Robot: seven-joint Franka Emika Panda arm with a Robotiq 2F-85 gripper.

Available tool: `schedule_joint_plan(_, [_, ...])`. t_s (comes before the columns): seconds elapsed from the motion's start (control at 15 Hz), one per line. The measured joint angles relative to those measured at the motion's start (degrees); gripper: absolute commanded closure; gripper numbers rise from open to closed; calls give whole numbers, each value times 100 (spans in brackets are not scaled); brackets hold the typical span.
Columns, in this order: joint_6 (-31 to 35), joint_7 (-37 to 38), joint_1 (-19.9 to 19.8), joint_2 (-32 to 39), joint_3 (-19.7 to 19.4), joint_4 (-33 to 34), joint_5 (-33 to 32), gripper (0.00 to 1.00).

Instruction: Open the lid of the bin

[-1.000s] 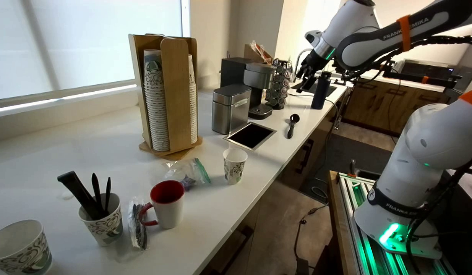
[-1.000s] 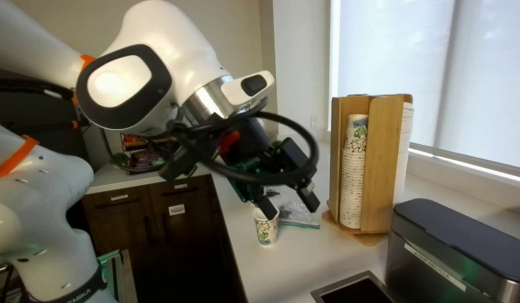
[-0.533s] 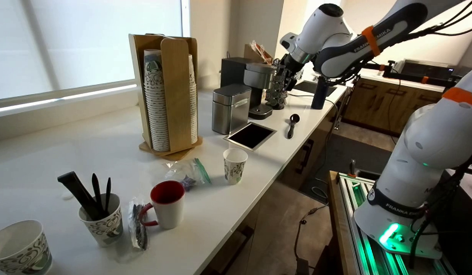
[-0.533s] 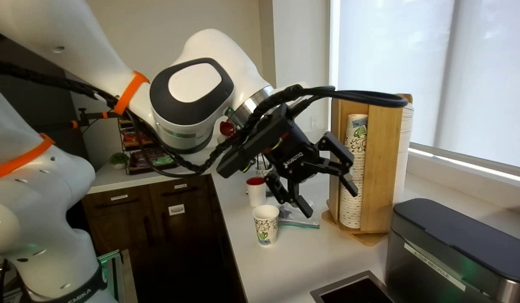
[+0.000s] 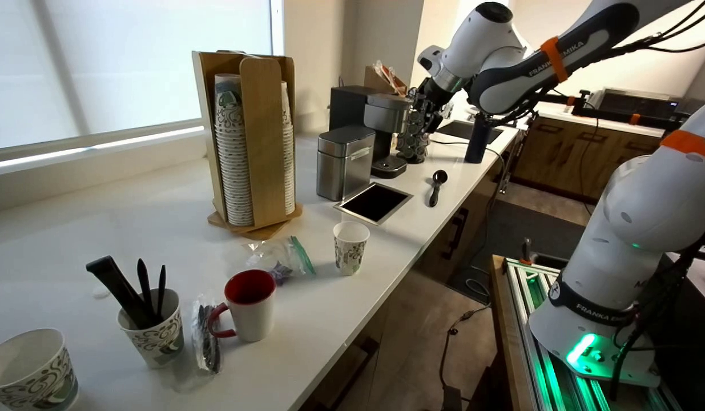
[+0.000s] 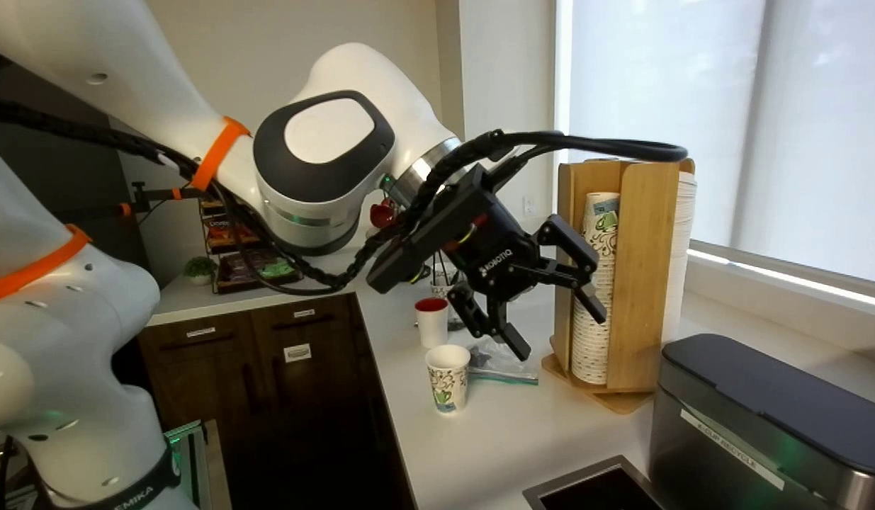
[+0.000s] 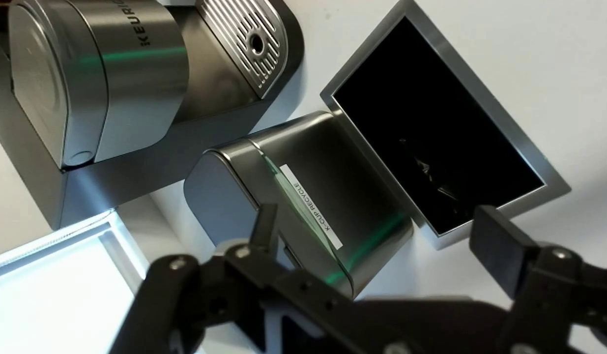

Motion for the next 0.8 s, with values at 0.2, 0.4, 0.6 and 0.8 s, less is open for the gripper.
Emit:
schedule_joint_plan(0.2, [-231, 423, -23, 617, 232, 468, -631, 0])
schedule_joint_plan(0.4, [-452, 523, -22, 1567, 162, 1232, -1280, 0])
schedule_joint_plan(0.6, [-693, 747, -32, 2592, -54, 2190, -1653, 0])
schedule_joint_plan(0.8, [-937, 902, -33, 3404, -138, 2932, -1621, 0])
